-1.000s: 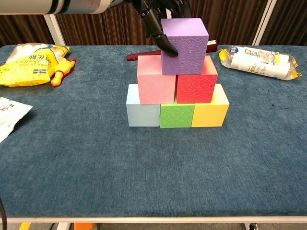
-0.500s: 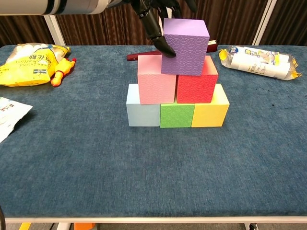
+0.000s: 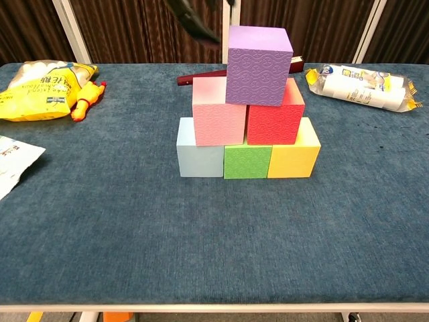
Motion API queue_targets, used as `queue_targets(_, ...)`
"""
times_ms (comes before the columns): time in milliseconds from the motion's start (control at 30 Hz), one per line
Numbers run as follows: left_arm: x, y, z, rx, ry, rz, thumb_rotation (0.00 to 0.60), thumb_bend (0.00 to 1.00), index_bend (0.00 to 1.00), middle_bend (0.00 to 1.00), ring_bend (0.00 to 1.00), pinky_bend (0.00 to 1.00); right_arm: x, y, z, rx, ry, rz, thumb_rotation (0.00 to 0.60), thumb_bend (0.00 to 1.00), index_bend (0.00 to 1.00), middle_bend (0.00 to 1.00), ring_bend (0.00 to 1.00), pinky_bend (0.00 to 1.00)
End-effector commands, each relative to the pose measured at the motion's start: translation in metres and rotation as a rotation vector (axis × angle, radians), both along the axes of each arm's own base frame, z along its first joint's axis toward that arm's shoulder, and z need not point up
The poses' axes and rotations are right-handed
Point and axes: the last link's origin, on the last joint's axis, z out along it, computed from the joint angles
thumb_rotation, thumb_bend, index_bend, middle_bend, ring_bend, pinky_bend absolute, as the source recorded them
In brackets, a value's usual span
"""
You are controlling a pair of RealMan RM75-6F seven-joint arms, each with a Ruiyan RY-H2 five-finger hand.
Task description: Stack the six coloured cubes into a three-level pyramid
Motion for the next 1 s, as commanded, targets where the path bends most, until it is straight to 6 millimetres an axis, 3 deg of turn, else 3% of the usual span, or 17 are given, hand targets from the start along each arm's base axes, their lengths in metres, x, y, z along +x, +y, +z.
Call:
queue_targets(33, -0.022, 0.003, 0.026, 0.062, -0.045, 0.042, 0.6, 0.12, 0.11, 0.24, 0.25, 0.46, 0.001, 0.001, -0.002, 0.02, -0.011, 0.003, 0.6, 0.09, 0.0, 0.08, 0.0, 0.0)
queue_targets(267, -0.082, 0.015, 0.064, 0.237, -0.032, 0.139, 0.6, 0.12, 0.14, 0.24, 0.24, 0.4, 0.013, 0.005, -0.013, 0.128, -0.072, 0.036, 0.6, 0.09, 0.0, 0.11, 0.0, 0.0)
queue_targets(500, -0.146, 0.02, 0.074, 0.329, 0.052, 0.235, 0.6, 0.12, 0.18, 0.24, 0.2, 0.3, 0.044, 0.002, -0.039, 0.287, -0.154, 0.11, 0.6, 0.05, 0.0, 0.12, 0.0, 0.0)
queue_targets(767, -0.171, 0.017, 0.071, 0.325, 0.054, 0.273, 0.6, 0.12, 0.19, 0.24, 0.19, 0.3, 0.091, -0.027, -0.075, 0.328, -0.181, 0.165, 0.6, 0.0, 0.0, 0.08, 0.0, 0.0)
queue_targets(1000, -0.18, 0.016, 0.069, 0.318, 0.041, 0.283, 0.6, 0.12, 0.19, 0.24, 0.18, 0.3, 0.116, -0.046, -0.1, 0.33, -0.21, 0.146, 0.6, 0.0, 0.0, 0.09, 0.0, 0.0)
